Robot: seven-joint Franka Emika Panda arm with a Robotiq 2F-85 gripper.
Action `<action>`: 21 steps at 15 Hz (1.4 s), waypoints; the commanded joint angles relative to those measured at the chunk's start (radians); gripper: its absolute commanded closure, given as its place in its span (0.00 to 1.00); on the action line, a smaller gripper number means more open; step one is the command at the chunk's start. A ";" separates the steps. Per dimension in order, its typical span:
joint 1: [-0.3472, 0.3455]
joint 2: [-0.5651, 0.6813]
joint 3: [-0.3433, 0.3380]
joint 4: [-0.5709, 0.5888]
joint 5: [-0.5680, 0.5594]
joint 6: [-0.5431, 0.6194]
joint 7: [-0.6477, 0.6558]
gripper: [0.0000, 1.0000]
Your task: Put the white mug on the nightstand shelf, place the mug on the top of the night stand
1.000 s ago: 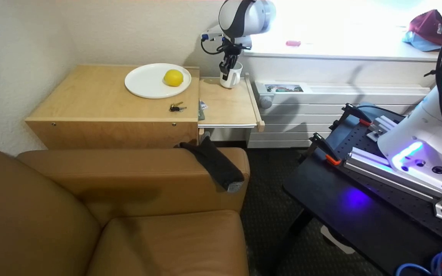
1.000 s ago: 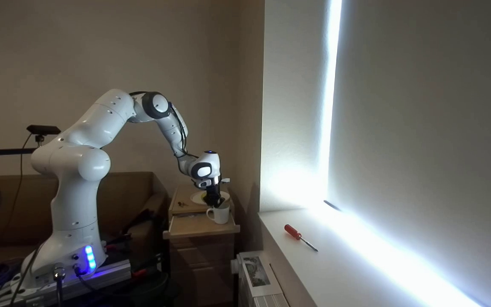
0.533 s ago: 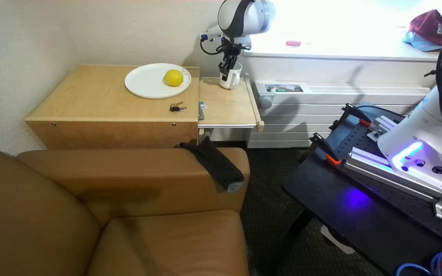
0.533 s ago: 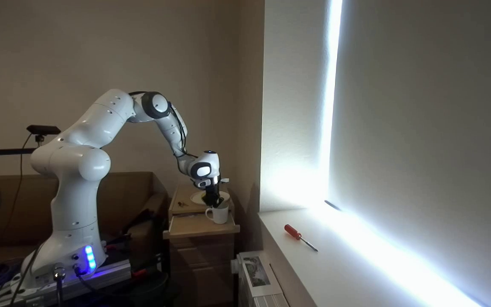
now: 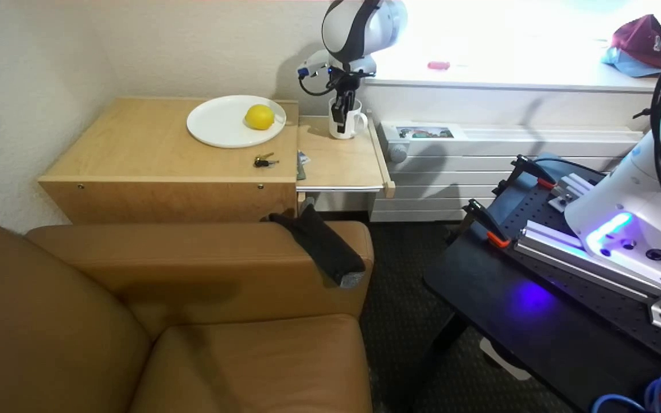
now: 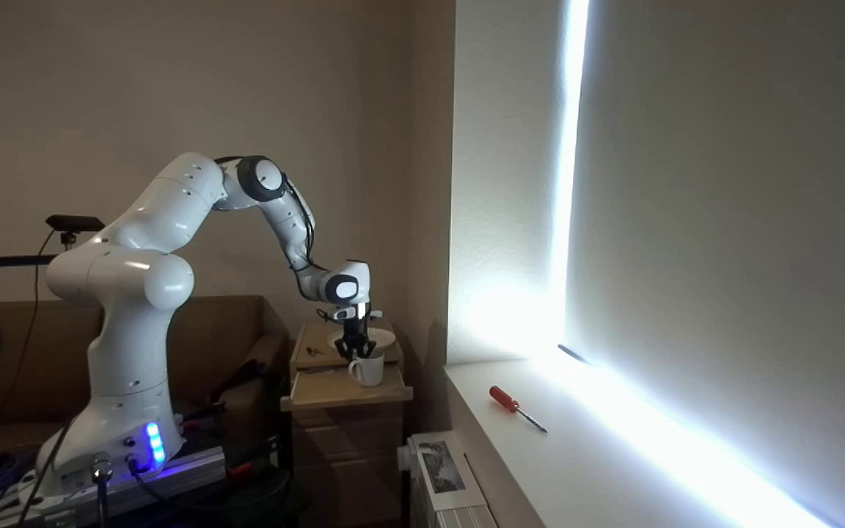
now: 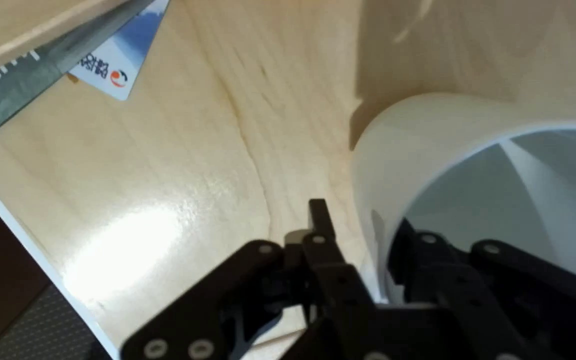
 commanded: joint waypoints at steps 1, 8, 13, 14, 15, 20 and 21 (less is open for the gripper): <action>0.052 -0.073 -0.048 -0.038 -0.060 -0.044 0.000 0.38; 0.163 -0.233 -0.175 -0.080 -0.100 -0.027 0.000 0.00; 0.182 -0.285 -0.186 -0.056 -0.130 -0.020 -0.002 0.00; 0.191 -0.315 -0.189 -0.070 -0.134 -0.021 -0.002 0.00; 0.194 -0.334 -0.189 -0.083 -0.138 -0.021 -0.003 0.00; 0.196 -0.337 -0.190 -0.101 -0.140 -0.019 -0.003 0.00; 0.196 -0.337 -0.190 -0.102 -0.140 -0.019 -0.003 0.00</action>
